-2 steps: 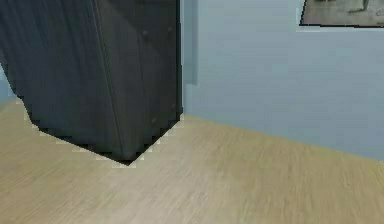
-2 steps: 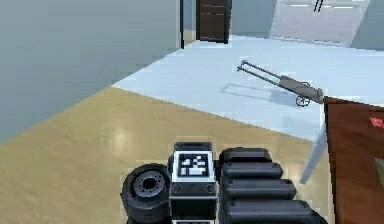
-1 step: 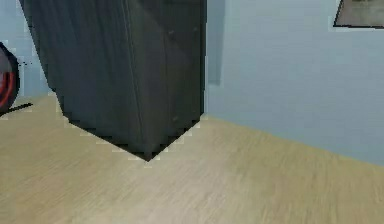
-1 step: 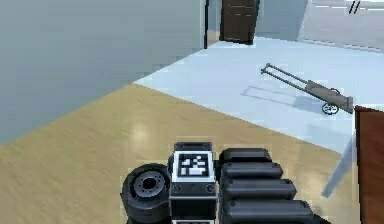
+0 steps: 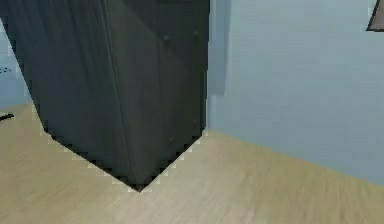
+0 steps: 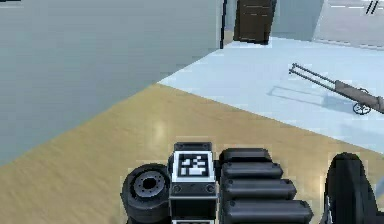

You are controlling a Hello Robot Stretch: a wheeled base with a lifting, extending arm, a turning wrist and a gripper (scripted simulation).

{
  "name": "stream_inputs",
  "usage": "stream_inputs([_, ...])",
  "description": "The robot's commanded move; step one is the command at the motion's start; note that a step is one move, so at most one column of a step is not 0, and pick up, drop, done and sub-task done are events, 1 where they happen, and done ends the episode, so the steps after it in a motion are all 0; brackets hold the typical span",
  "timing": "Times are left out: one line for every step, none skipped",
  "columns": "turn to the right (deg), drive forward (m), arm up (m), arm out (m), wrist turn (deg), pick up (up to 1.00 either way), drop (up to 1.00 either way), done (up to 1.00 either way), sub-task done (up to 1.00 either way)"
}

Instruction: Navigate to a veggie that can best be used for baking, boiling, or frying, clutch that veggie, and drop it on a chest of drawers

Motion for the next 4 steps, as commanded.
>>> stream_inputs([45.0, 0.0, 0.0, 0.0, 0.0, 0.0, 0.0, 0.0, 0.0])
stream_inputs([42.0, 0.0, 0.0, 0.0, 0.0, 0.0, 0.0, 0.0, 0.0])
stream_inputs([0.0, 0.5, 0.0, 0.0, 0.0, 0.0, 0.0, 0.0, 0.0])
stream_inputs([30.0, 0.0, 0.0, 0.0, 0.0, 0.0, 0.0, 0.0, 0.0])
